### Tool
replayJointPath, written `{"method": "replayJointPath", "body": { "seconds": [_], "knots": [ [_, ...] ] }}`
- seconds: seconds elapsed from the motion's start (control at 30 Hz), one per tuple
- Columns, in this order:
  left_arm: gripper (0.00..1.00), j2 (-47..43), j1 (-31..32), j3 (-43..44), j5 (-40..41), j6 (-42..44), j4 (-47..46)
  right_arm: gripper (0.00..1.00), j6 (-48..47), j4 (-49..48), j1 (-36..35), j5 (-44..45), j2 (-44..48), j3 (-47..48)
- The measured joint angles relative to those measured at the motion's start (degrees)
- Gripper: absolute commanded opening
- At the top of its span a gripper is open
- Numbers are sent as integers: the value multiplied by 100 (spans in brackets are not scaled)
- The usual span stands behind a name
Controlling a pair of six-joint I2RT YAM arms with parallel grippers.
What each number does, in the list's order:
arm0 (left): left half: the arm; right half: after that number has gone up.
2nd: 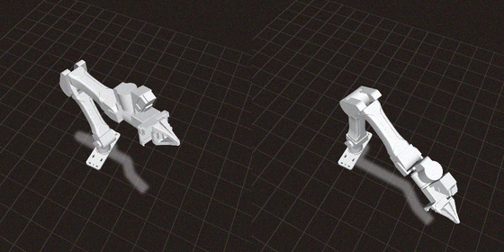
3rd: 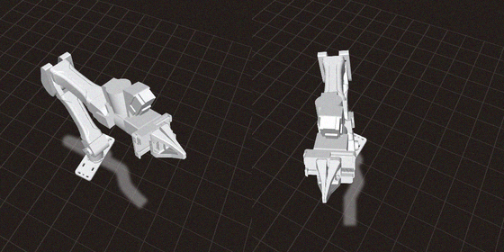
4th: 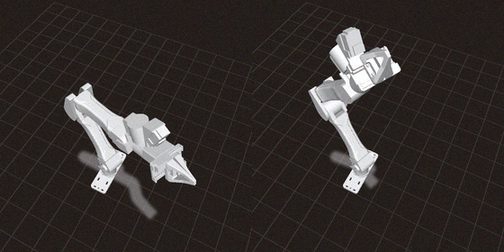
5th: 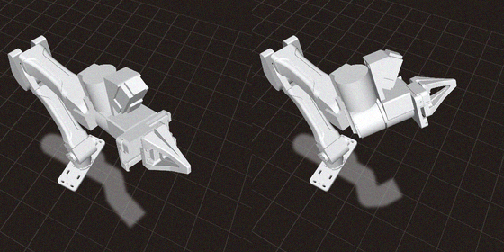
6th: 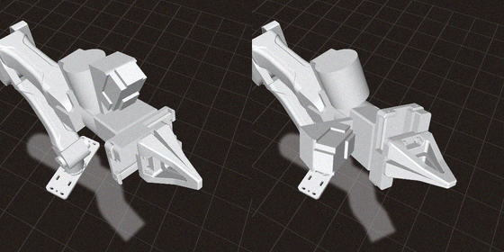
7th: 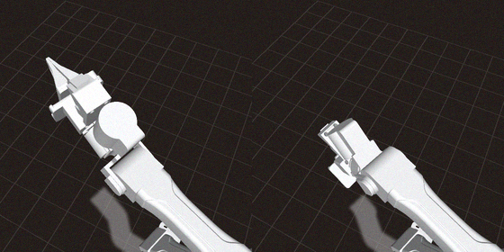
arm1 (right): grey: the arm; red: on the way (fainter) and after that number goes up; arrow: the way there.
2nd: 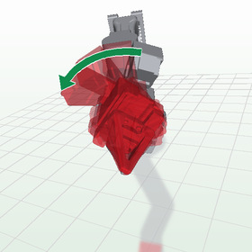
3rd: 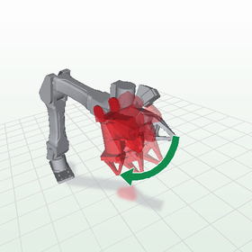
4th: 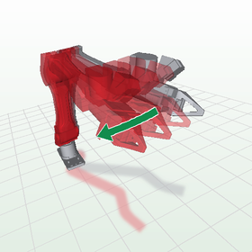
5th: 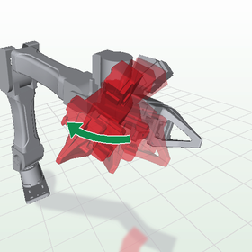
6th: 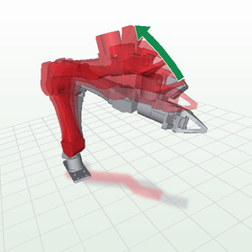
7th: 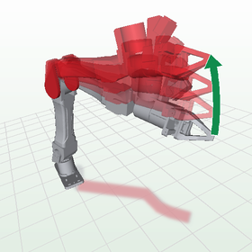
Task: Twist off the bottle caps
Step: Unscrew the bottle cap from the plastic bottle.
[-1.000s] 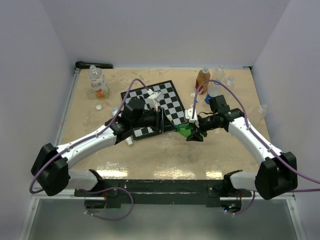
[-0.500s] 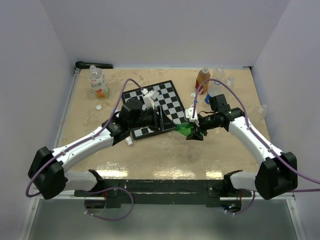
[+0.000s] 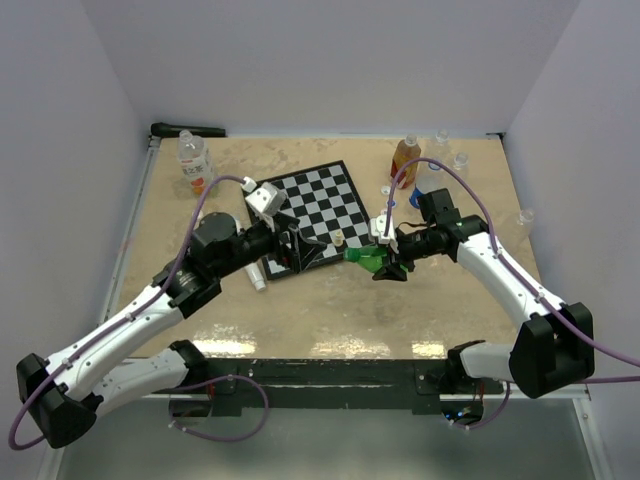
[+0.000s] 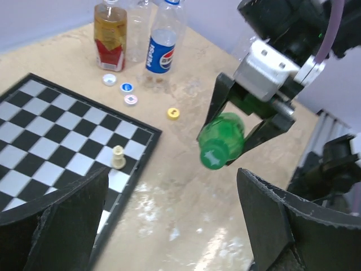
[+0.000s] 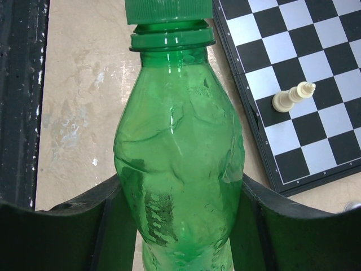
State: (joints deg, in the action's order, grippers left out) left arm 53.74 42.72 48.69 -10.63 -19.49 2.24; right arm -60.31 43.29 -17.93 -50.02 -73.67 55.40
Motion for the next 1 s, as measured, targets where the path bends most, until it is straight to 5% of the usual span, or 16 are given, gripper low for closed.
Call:
{"method": "replayJointPath", "body": {
  "seconds": [0.2, 0.47, 1.0],
  "knots": [
    [100, -240, -22, -501, -81, 1803, -68, 3, -17, 0, 0, 0, 0, 0],
    [100, -479, -28, -997, -1180, 3637, -407, 3, -24, 4, 0, 0, -22, 0],
    [100, 459, -28, -1003, -2096, 4426, -1263, 3, -66, 24, 0, -2, -28, 0]
  ]
}}
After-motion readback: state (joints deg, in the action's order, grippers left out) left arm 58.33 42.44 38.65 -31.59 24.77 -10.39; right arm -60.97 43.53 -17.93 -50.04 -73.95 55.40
